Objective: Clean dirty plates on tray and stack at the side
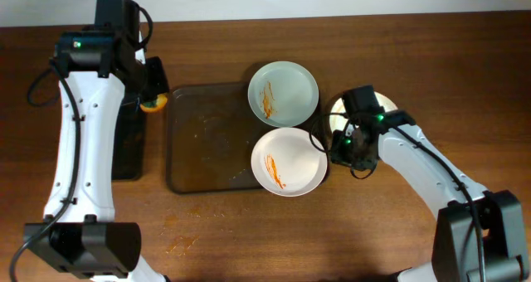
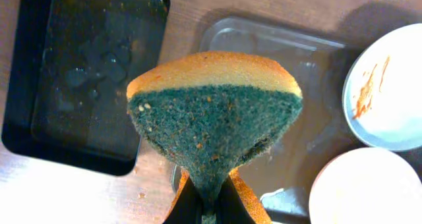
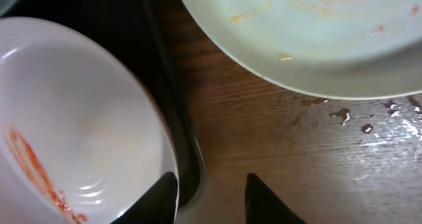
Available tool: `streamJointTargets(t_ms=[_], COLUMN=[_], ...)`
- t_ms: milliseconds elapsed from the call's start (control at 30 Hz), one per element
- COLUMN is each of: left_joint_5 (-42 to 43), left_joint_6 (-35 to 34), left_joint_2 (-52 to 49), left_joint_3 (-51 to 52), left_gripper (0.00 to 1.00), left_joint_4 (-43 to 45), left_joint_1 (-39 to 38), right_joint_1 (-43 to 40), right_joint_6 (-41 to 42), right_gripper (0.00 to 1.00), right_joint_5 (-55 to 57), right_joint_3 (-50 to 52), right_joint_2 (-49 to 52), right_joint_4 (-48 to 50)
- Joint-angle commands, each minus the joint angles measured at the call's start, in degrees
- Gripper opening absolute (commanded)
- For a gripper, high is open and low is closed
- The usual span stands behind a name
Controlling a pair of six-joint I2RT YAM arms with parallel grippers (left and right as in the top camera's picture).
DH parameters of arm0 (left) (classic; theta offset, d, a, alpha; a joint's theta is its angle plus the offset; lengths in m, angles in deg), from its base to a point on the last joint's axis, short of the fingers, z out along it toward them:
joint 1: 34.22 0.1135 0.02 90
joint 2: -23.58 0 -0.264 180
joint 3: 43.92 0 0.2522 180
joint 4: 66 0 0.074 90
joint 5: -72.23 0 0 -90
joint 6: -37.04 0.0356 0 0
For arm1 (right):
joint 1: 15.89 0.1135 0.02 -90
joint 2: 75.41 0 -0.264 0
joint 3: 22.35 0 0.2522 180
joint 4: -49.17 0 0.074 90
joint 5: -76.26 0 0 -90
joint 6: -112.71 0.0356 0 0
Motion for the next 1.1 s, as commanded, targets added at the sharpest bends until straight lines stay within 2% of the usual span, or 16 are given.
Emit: streamJointTargets(t_ms=[0,300,500,833,1033,1067], left_joint_5=[-3.5,-9.7,-19.9,-22.0,-22.0,-22.0], left_joint_6=[-2.7,-5.9,-7.6,-7.5,-7.5,-7.5], left_joint_2=[4.2,12.4,18.7,18.6,13.6,12.7], left_joint_3=[-0.3,-0.3,-0.3,-0.2,-0.2,-0.2], left_gripper=[0.01,0.01,0.0,0.01,0.01,0.01], left_joint_4=[1.3,1.4,1.7,1.7,2.3,2.5], left_joint_1=[-1.0,-1.2,-10.3,-21.8,-22.4,-22.4], right_joint_1=[1.9,2.4,2.4,2.4,2.4,2.4], right_joint_6=[0.3,-0.1,-1.5,-3.8,-6.5,-6.6], right_gripper=[0.35,0.34,0.35,0.35,0.34,0.31], right_joint_5=[-0.8,-0.9,-0.9,-0.9,-5.7,-5.6], right_joint_3=[1.1,1.1,1.1,1.1,0.8,0.6], right_joint_2=[2.9,3.3,3.3,3.3,7.2,7.2], right_joint_4=[1.7,2.2,3.0,4.8,4.9,4.9])
